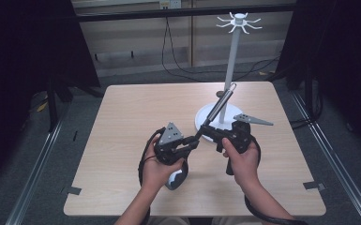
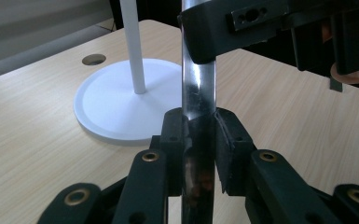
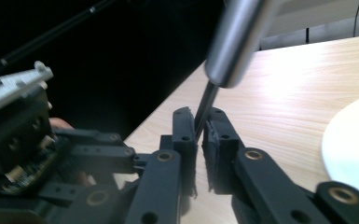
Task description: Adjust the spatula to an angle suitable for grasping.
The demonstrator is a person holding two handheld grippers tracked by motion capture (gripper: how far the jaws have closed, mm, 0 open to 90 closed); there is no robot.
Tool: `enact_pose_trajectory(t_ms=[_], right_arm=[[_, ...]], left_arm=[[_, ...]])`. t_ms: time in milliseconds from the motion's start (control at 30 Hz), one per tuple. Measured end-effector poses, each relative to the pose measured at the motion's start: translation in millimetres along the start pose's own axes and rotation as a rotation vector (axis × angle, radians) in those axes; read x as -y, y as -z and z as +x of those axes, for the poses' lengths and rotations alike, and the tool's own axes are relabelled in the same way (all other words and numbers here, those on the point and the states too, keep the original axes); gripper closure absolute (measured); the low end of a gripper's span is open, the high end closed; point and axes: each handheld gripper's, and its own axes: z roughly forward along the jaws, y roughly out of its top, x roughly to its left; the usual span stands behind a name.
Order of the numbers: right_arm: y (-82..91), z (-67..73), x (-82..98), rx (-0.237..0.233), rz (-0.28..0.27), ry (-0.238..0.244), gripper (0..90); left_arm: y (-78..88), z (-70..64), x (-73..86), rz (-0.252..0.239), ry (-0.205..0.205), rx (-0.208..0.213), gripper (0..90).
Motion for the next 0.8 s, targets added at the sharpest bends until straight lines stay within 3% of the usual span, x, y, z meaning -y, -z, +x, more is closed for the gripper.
enact_pose_trajectory(t_ms=[100,200,367,633,733,800], right_arm=[[-0.4,3.4,-3.0,-0.035,-0.018,-0.033,88.4],[-0.5,9.8,-6.4,-0.026,-0.029,0.023,88.5],[2.7,8.9,-10.6,-0.055,-0.057,0.03,88.5],[6.0,6.3,-12.7,-0.073,-0.076,0.079,88.5],[7.8,4.9,-12.7,-0.079,-0.086,0.097,88.5],[9.0,4.4,-12.8,-0.081,-0.094,0.117,88.5]], left_arm=[[0.2,-2.3,-2.6,-0.01,-0.005,-0.02,75.1],[1.3,-2.0,-4.7,-0.03,0.011,-0.013,75.1],[2.9,-3.9,-7.8,-0.06,0.013,-0.022,75.0],[-1.3,-5.0,-9.1,-0.091,0.072,0.022,74.9],[-2.7,-6.4,-10.1,-0.093,0.079,0.019,74.9],[-4.9,-6.9,-10.2,-0.098,0.089,0.039,74.9]])
